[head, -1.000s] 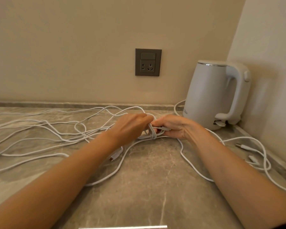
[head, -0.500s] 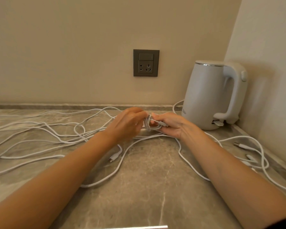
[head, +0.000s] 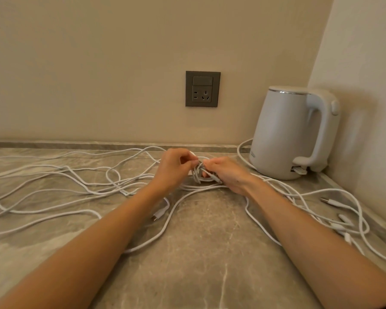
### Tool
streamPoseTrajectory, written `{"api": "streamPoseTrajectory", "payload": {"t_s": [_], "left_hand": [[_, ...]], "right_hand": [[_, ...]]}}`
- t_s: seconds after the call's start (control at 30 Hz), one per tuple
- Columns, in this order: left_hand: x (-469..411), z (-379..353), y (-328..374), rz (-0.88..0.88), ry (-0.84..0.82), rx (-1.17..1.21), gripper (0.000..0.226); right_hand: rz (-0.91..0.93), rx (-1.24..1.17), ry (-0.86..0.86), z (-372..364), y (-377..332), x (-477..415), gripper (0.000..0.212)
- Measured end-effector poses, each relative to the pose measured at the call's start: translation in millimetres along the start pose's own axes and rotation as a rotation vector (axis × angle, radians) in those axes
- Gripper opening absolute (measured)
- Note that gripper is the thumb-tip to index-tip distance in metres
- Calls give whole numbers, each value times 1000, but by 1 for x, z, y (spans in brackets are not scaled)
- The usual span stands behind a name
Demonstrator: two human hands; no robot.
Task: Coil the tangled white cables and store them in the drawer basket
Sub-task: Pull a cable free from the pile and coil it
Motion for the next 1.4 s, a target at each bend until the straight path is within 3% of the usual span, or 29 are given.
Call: {"api": "streamPoseTrajectory", "payload": {"t_s": [0.1,0.3,0.4,0.57,0.9,1.07,1.2,1.4], "left_hand": [[0,-3,-4,20,-22,17,8],[6,-12,13,-178,-134,-137,14],[12,-10,20,-230,-144,-152,42],[11,-10,23,-287,-102,-269,13],[21,-23,36,-428,-129,-368,7],[16,-16,21,-307,-66,-233,13],[9,-7,4,-50,38,-99,9],[4,-6,-21,248,49,75,11]], "right_hand": [[9,11,-12,-1,0,2,35],[10,22,-19,-4,2,4,32],[-8,61,26,-1,3,3,31],[-21,102,78,2,1,4,36],[16,91,71,-1,-1,6,40],[21,24,96,-2,1,6,40],[30,57,110,-2,1,5,38],[32,-33,127,1,1,5,39]]}}
Point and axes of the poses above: each hand's wrist, its own x-axis away from the middle knuckle, its own z-axis out of the back of the hand, y = z × x, the point moved 10 cm from there along -x, towards the middle knuckle, and after that the axes turned 11 degrees about y, right-handed, at the moved point
